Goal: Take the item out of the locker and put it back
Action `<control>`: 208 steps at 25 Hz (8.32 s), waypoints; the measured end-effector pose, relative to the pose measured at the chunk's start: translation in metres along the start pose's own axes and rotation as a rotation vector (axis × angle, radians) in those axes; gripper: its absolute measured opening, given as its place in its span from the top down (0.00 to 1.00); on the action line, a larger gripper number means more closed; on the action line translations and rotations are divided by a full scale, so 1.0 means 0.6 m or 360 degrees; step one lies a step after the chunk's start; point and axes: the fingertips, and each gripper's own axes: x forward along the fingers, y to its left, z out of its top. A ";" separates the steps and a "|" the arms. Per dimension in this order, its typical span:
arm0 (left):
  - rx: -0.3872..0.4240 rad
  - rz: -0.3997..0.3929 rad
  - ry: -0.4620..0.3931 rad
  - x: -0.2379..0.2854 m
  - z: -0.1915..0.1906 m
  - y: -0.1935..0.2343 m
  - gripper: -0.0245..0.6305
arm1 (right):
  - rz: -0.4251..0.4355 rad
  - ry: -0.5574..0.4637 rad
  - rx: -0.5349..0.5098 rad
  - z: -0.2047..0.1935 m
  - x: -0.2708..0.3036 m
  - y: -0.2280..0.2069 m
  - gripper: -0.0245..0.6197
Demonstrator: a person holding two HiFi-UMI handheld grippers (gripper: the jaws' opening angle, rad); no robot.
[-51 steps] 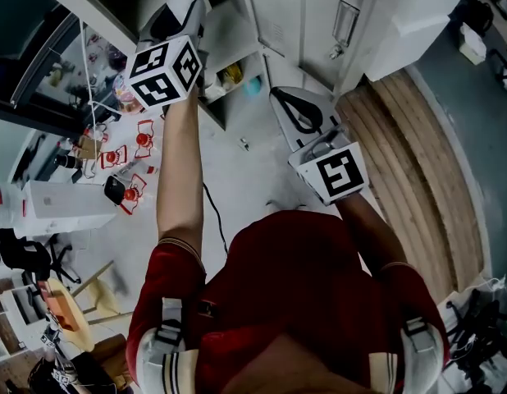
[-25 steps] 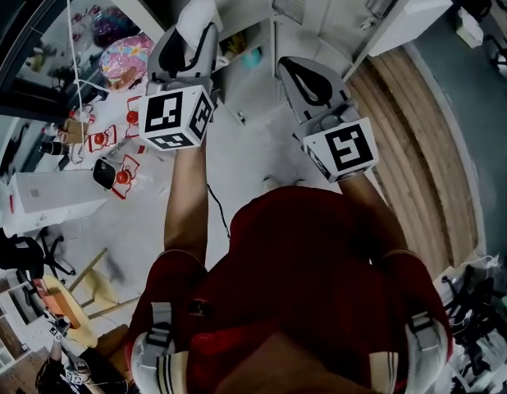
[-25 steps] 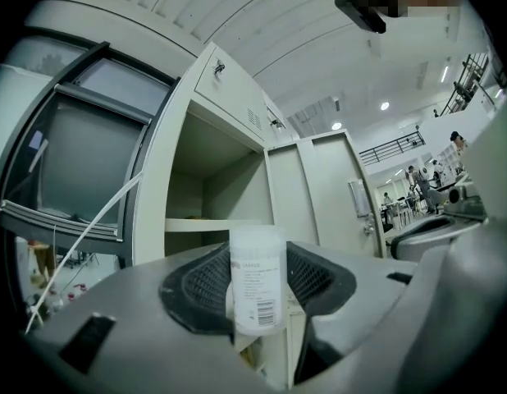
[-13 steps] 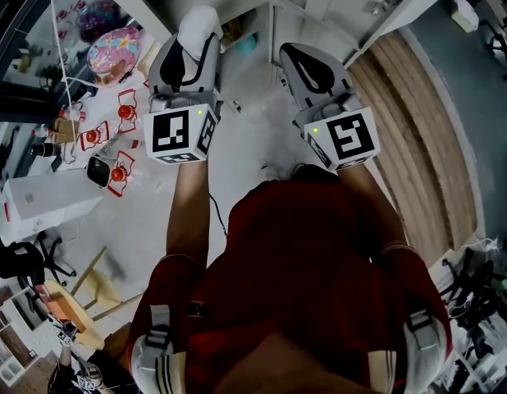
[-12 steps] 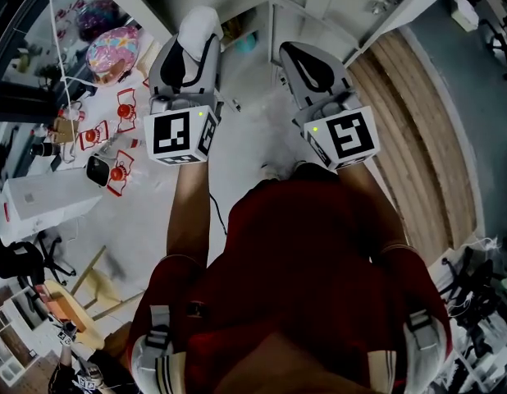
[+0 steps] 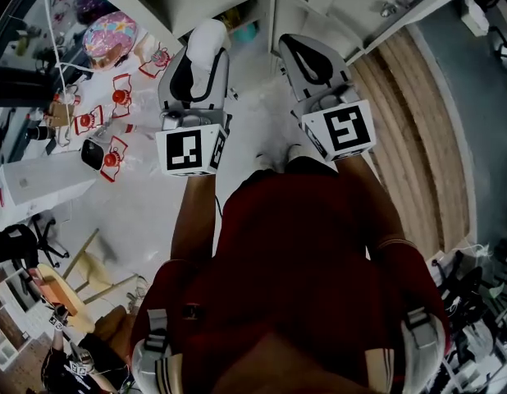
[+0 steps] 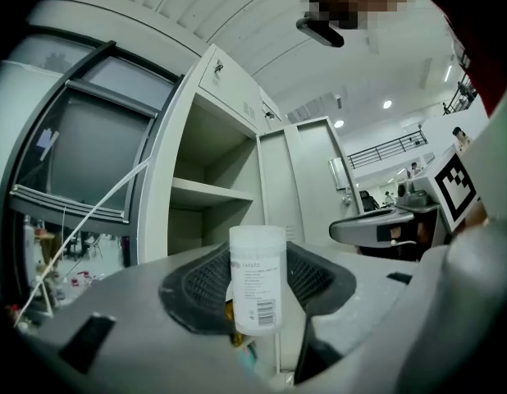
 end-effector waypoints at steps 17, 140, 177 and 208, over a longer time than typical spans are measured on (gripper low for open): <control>-0.0003 0.0154 0.0155 -0.025 -0.118 -0.041 0.65 | 0.0164 0.0060 0.0043 -0.078 0.016 -0.013 0.97; -0.0215 0.0546 0.0792 0.243 -0.866 0.141 0.65 | 0.0252 0.0389 0.0223 -0.574 0.130 -0.057 0.97; -0.0158 0.0531 0.0766 0.242 -0.799 0.123 0.50 | 0.0198 0.0489 0.0237 -0.546 0.089 -0.053 0.97; -0.0266 0.0241 0.0553 0.126 -0.479 0.014 0.57 | 0.0175 0.0459 0.0286 -0.357 0.058 -0.021 0.97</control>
